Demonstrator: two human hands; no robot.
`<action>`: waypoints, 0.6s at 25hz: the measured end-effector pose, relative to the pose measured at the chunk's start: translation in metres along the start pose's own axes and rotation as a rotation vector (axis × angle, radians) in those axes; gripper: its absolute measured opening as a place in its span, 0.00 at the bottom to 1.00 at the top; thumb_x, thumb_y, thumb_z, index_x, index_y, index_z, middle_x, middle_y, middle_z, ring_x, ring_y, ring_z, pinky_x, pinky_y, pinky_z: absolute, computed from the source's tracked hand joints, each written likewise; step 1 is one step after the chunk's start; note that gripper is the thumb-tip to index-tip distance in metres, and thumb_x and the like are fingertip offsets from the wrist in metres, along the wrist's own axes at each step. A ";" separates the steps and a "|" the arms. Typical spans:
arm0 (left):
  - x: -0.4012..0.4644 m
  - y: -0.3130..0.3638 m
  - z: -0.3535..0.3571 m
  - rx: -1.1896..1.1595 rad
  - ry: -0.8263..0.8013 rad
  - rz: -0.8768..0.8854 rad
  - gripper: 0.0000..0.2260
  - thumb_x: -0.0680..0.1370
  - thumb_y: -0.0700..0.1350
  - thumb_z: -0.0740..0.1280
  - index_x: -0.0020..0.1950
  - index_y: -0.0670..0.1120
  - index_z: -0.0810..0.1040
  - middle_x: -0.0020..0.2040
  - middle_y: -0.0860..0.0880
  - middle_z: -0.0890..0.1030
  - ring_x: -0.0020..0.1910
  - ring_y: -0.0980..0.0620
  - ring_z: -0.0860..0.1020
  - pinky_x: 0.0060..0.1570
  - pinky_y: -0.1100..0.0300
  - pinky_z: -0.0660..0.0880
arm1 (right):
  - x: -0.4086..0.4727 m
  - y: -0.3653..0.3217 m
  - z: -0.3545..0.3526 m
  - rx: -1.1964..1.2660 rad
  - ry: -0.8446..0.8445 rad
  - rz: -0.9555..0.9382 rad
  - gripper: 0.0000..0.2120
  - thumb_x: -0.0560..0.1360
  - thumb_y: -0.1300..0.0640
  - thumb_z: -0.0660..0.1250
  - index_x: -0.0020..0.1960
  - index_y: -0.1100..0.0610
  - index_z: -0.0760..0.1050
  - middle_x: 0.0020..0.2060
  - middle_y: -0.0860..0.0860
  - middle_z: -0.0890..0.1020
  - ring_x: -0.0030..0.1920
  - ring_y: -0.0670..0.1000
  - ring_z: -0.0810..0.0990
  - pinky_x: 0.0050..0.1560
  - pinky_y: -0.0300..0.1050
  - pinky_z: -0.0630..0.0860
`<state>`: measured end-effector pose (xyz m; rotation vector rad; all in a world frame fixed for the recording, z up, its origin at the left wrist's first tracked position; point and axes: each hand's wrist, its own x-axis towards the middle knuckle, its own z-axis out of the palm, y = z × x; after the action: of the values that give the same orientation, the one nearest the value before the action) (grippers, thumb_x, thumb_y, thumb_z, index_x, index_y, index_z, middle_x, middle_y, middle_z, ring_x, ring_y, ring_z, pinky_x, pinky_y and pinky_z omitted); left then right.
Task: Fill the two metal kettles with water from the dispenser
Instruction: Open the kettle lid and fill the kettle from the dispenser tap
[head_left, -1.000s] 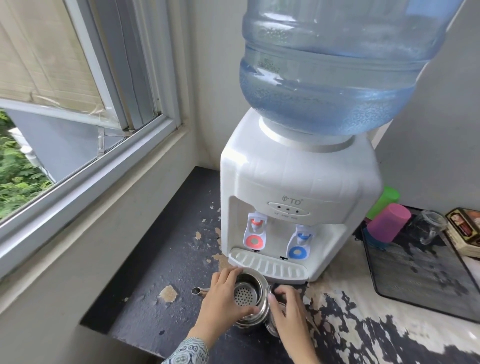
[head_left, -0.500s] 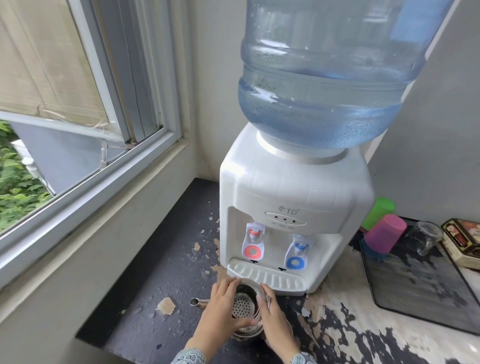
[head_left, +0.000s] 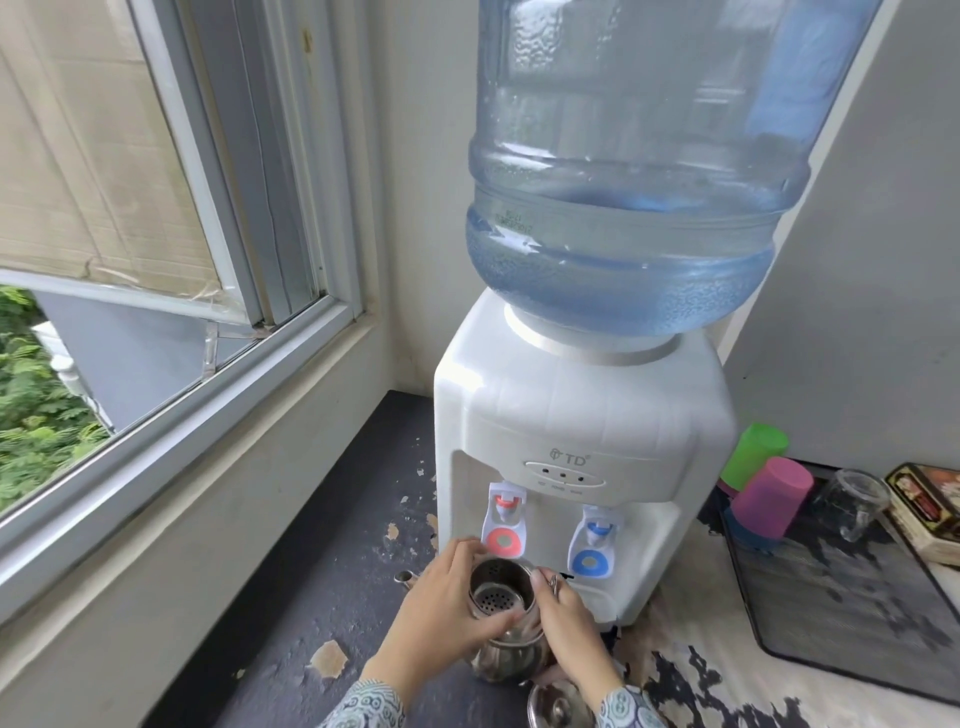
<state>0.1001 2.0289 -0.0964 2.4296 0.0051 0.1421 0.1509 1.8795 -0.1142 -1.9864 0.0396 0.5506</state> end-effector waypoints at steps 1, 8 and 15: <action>0.000 0.001 0.000 0.034 0.031 0.016 0.36 0.63 0.73 0.62 0.64 0.54 0.63 0.61 0.61 0.68 0.61 0.64 0.67 0.65 0.66 0.61 | 0.001 -0.004 -0.001 0.000 0.004 0.003 0.17 0.79 0.46 0.52 0.60 0.53 0.72 0.51 0.51 0.79 0.55 0.51 0.76 0.58 0.43 0.69; -0.001 -0.011 0.001 0.244 -0.077 -0.052 0.56 0.50 0.80 0.56 0.72 0.54 0.49 0.71 0.59 0.58 0.74 0.58 0.52 0.71 0.50 0.33 | 0.008 -0.021 -0.001 -0.044 -0.003 0.008 0.19 0.77 0.39 0.51 0.53 0.51 0.73 0.46 0.51 0.80 0.48 0.52 0.78 0.55 0.58 0.76; 0.005 -0.008 -0.003 0.297 -0.169 -0.137 0.62 0.49 0.79 0.57 0.74 0.48 0.44 0.72 0.55 0.64 0.72 0.57 0.60 0.73 0.46 0.39 | 0.003 -0.035 -0.011 -0.023 -0.119 0.122 0.25 0.76 0.38 0.51 0.67 0.51 0.64 0.53 0.52 0.73 0.50 0.55 0.75 0.46 0.59 0.81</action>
<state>0.1051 2.0371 -0.0994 2.7192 0.1249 -0.1362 0.1668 1.8875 -0.0825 -1.9793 0.0816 0.7506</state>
